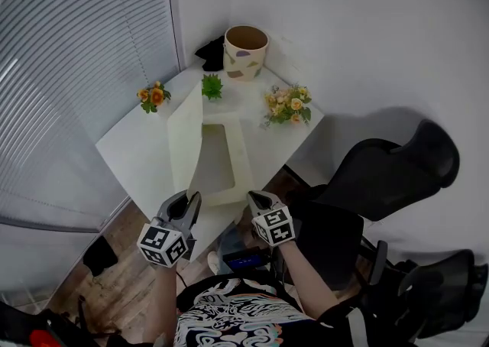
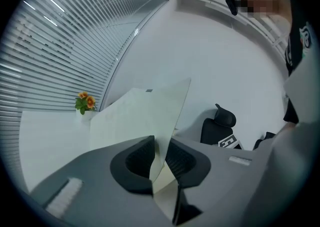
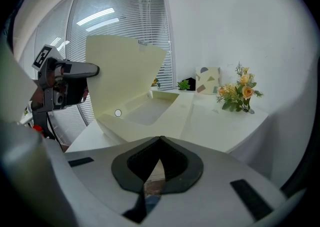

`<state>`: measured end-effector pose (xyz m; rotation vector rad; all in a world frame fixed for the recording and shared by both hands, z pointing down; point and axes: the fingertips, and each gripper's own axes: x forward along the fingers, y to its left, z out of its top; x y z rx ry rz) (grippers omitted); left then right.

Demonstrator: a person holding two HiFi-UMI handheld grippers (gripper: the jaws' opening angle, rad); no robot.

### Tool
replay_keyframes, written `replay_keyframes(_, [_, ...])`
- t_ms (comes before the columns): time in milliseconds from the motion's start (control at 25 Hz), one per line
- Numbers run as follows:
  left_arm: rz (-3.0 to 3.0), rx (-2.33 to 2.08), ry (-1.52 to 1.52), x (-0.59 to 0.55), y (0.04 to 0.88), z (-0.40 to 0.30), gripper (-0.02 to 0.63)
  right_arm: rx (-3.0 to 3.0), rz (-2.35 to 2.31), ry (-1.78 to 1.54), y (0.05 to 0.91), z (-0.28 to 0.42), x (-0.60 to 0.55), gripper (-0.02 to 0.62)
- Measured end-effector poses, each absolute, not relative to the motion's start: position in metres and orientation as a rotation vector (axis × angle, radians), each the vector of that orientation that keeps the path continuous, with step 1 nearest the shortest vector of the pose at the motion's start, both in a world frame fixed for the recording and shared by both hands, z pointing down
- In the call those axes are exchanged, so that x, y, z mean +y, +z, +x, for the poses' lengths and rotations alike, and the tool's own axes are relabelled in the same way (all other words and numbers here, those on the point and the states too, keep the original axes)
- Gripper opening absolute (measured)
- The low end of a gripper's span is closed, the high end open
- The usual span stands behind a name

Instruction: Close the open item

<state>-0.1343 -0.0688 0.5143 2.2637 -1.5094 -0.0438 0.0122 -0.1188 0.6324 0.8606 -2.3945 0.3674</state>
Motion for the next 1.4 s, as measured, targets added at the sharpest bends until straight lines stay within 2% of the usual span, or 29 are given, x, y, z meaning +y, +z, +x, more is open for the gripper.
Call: replay_keyframes(1400, [2.314,-1.17,0.442,-0.104,0.581,-0.064,0.089,-2.412,0.705,0.458,0.634,0.008,-0.12,0.003])
